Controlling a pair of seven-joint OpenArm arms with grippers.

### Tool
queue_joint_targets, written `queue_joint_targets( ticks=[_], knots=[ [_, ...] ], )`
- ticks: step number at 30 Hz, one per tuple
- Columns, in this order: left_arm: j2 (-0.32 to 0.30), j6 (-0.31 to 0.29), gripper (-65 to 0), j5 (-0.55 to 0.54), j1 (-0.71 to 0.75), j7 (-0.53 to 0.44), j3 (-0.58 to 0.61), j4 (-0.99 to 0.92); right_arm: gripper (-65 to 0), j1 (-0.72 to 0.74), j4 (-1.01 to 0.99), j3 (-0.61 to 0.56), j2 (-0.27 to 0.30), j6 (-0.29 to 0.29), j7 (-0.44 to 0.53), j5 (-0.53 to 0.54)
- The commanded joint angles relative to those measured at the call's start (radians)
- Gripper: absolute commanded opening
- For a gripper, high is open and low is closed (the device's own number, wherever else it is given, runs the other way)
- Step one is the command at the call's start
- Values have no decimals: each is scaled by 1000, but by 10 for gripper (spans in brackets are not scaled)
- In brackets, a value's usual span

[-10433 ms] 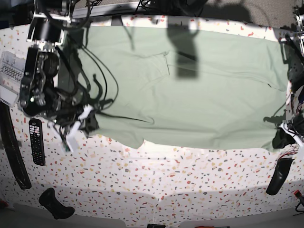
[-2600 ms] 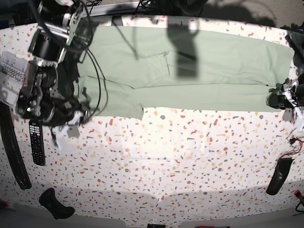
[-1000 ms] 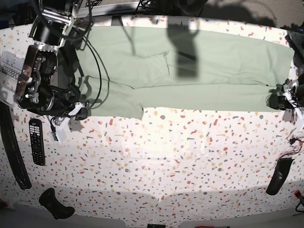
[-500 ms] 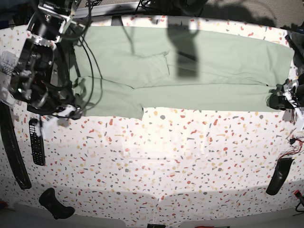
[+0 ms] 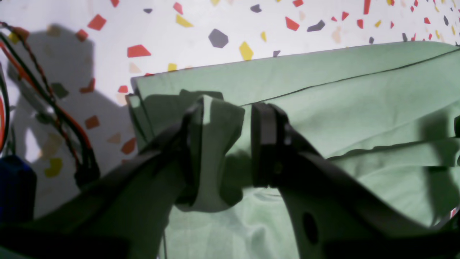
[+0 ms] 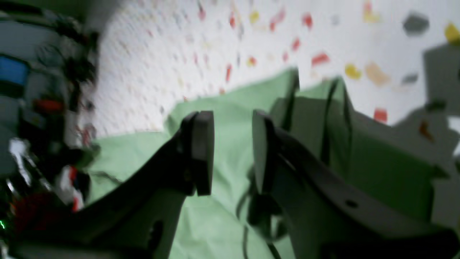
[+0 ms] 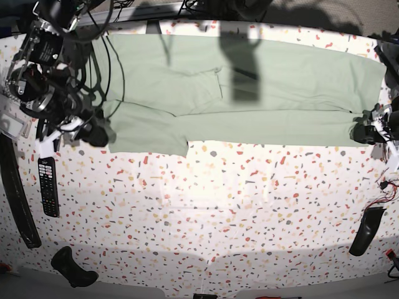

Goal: Fold the T-shirt properly

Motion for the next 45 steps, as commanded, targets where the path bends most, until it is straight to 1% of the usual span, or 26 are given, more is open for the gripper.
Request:
queue_joint_targets(
  ticks=[1, 3, 5, 9, 11, 15, 17, 23, 26, 29, 32, 33, 37, 38, 43, 44, 45],
  knots=[
    [-25, -3, -458, -19, -19, -20, -7, 16, -472, 11, 17, 3, 14, 19, 14, 32],
    [-25, -3, -458, -19, -19, -20, -7, 16, -472, 10, 17, 4, 14, 31, 14, 28],
    [-25, -3, -458, -20, -19, -24, -7, 16, -472, 11, 17, 4, 14, 72, 14, 29],
    [-25, -3, -458, -24, -20, -24, -7, 16, -472, 11, 17, 4, 18, 72, 11, 27],
    [-25, -3, -458, -46, -19, -23, -7, 16, -472, 11, 17, 4, 19, 72, 11, 14],
    [-25, -3, -458, -49, -22, -23, -7, 16, -472, 11, 16, 4, 16, 72, 11, -61],
    [-25, -3, -458, -49, -22, -23, -7, 16, -473, 11, 13, 4, 5, 72, 11, -110],
    [-25, -3, -458, -49, -22, -23, -7, 16, -473, 26, 13, -16, -50, 72, 11, -119],
    [-25, -3, -458, -49, -22, -23, -7, 16, -475, 37, 13, -58, -70, 72, 14, -173],
    [-25, -3, -458, -49, -22, -18, -7, 16, -475, 48, 13, -97, -80, 72, 16, -216],
    [-26, -3, -458, -49, -22, -16, -7, 16, -475, 66, 14, -110, -89, 72, 11, -214],
    [-26, -3, -458, -49, -22, -16, -7, 16, -480, 72, 13, -110, -90, 72, 11, -211],
    [-26, -3, -458, -49, -22, -16, -7, 16, -588, 80, 14, -110, -89, 72, 11, -213],
    [-26, -3, -458, -49, -22, -16, -7, 16, -593, 79, 13, -110, -90, 72, 11, -217],
    [-25, -3, -458, -49, -22, -16, -7, 16, -587, 81, 14, -108, -87, 72, 11, -224],
    [-26, -3, -458, -49, -22, -16, -7, 16, -570, 85, 14, -108, -83, 72, 11, -225],
    [-26, -3, -458, -49, -22, -16, -7, 16, -541, 92, 14, -108, -79, 72, 18, -251]
  ],
)
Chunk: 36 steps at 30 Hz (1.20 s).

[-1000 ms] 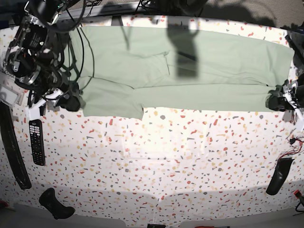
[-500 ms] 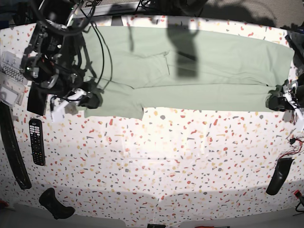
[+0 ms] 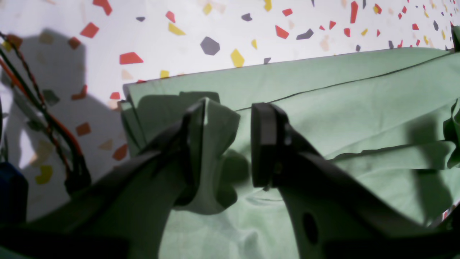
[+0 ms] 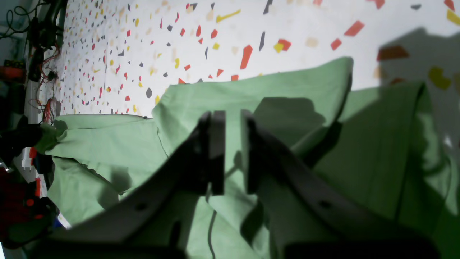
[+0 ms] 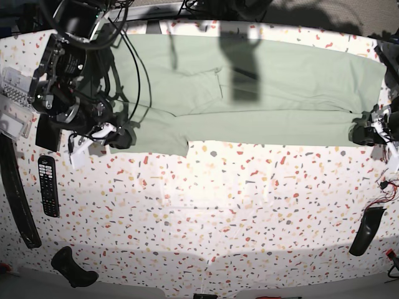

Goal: Fold the T-shirt properly

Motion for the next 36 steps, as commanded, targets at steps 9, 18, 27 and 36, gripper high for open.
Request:
queue_joint_targets(
  ticks=[9, 18, 27, 36],
  knots=[
    [-25, -3, -458, -17, -22, -18, -7, 16, -431, 159, 6, -14, 29, 22, 152, -329],
    [-25, -3, -458, -17, -22, -16, -7, 16, -431, 347, -223, -314, 93, 5, 60, -536],
    [-25, -3, -458, -16, -21, -16, -7, 16, -431, 512, -426, -414, 84, -171, 10, -636],
    [-25, -3, -458, -16, -21, -16, -7, 16, -432, 500, -435, -414, 84, -214, 10, -629]
  ],
)
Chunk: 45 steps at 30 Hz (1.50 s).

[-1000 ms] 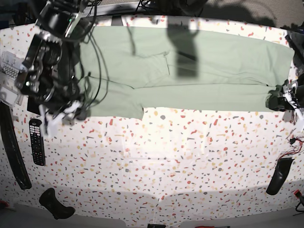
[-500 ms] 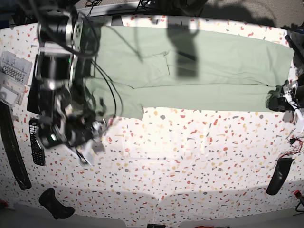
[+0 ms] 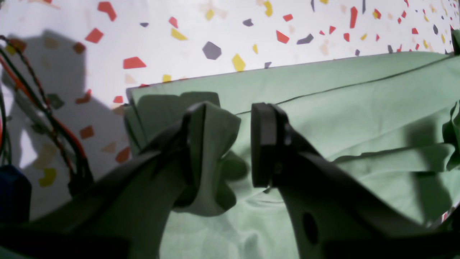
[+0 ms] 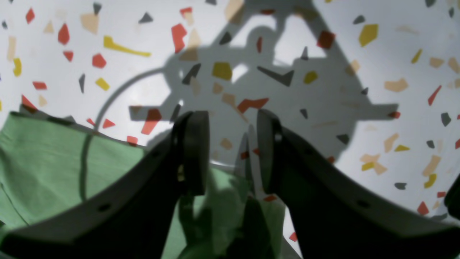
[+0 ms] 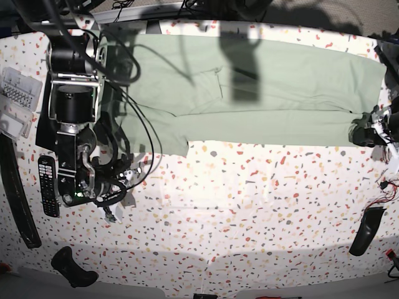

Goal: Fold the T-shirt properly

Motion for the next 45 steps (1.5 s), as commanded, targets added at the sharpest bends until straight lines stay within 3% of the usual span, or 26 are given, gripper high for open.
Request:
queue_joint_targets(
  ticks=[1, 7, 17, 24, 31, 45],
  knots=[
    [-26, -3, -458, -16, -16, -16, -7, 16, -432, 27, 17, 1, 6, -12, 7, 3],
    [-26, -3, -458, -14, -16, -16, -7, 16, -432, -50, 17, 47, 5, -50, 7, 3],
    [-26, -3, -458, -13, -16, -16, -7, 16, -432, -97, 17, 272, 12, -52, 7, 94],
    [-26, -3, -458, -14, -17, -17, -7, 16, -432, -97, 29, 266, 52, -51, 6, 112],
    [-26, -3, -458, -14, -17, -17, -7, 16, -432, -97, 29, 261, 50, -51, 6, 195],
    [-26, -3, -458, -14, -17, -17, -7, 16, -432, -105, 146, 261, 50, -51, 6, 214]
  ],
)
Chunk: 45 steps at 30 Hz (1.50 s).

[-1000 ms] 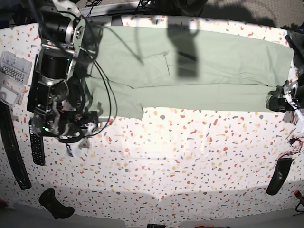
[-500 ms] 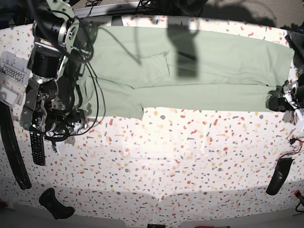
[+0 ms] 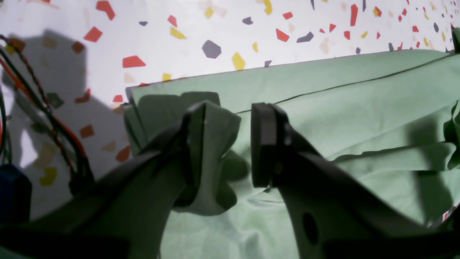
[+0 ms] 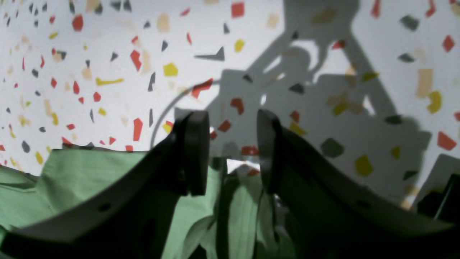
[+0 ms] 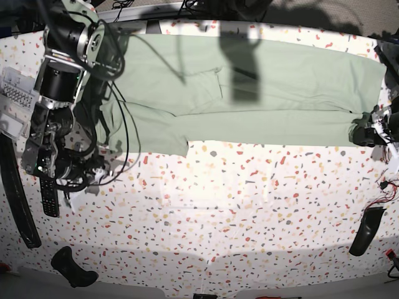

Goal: Fold the T-shirt properly

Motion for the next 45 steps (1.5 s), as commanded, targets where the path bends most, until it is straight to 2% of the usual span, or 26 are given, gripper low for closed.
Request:
queue_joint_targets(
  ticks=[1, 17, 24, 38, 45],
  knots=[
    [-25, -3, -458, -16, -17, -17, -7, 16, -432, 18, 18, 3, 11, 0, 6, 7],
    [-25, -3, -458, -16, -17, -17, -7, 16, -432, -54, 61, 3, 5, 0, 6, 11],
    [-25, -3, -458, -16, -17, -17, -7, 16, -432, -53, 61, 3, 5, 6, 6, 113],
    [-25, -3, -458, -17, -17, -17, -7, 16, -438, -108, 61, 3, 5, 37, 6, 114],
    [-25, -3, -458, -16, -16, -17, -7, 16, -590, -108, 61, 3, 5, 40, 6, 120]
  ],
)
